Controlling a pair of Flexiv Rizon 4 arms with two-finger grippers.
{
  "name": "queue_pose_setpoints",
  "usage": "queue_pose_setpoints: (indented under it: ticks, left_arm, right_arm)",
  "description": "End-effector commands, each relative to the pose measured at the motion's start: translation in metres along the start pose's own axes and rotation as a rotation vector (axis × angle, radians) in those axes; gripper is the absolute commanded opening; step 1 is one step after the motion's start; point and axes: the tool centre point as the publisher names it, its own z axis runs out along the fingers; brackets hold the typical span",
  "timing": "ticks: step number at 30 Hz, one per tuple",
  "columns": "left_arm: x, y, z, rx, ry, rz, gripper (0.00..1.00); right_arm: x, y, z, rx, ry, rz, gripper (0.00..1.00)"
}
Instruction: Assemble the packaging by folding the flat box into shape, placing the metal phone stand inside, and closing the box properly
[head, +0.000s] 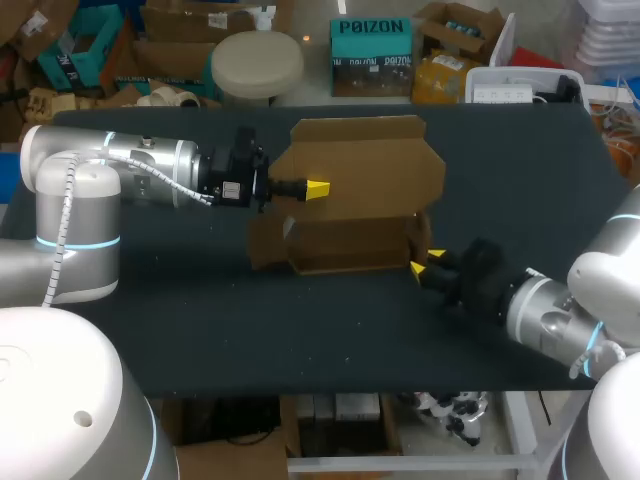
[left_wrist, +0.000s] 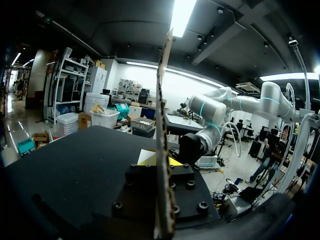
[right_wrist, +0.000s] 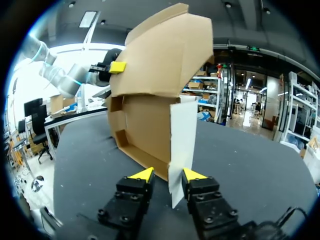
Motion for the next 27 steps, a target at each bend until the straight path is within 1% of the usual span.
queue_pose_setpoints:
  ticks: [1,21,27]
  left_arm:
    - [-0.001,0.004,0.0,-0.002,0.003,-0.001,0.0]
    - [-0.001,0.004,0.0,-0.002,0.003,-0.001,0.0]
    - [-0.001,0.004,0.0,-0.002,0.003,-0.001,0.0]
  right_arm:
    - [0.007,0.002,0.005,0.001,-0.05,-0.002,0.38]
    - [0.028,0.011,0.021,-0.004,-0.034,-0.002,0.37]
    - [0.031,0.013,0.016,-0.008,-0.038,-0.005,0.38]
